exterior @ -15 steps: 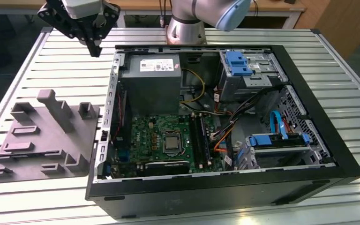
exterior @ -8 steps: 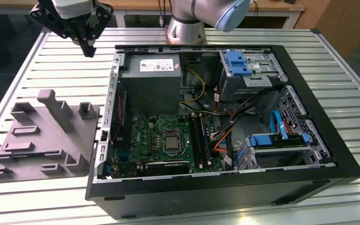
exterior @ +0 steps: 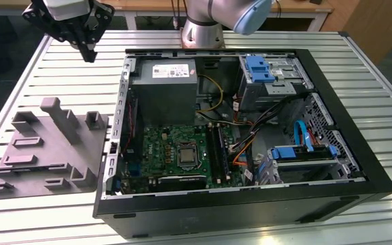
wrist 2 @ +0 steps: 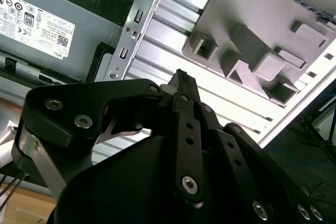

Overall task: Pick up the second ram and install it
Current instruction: 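Reach for the second ram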

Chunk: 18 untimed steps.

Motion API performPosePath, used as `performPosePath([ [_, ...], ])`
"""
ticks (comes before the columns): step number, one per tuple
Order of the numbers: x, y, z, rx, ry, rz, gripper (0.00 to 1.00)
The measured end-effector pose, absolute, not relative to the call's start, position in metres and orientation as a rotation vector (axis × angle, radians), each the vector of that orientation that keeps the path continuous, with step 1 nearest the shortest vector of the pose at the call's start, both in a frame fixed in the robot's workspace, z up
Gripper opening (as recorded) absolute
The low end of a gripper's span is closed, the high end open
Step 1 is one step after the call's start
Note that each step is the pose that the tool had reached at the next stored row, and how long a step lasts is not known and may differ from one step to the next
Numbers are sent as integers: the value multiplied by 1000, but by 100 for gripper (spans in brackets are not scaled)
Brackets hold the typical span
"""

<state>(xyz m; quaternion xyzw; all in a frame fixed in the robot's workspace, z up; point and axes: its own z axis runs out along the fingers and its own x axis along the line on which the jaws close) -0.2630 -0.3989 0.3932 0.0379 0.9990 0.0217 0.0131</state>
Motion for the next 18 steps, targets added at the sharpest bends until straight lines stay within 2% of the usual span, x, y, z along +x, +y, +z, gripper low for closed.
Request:
performPosePath([
  [18, -294, -399, 393, 118, 3112, 68, 10],
])
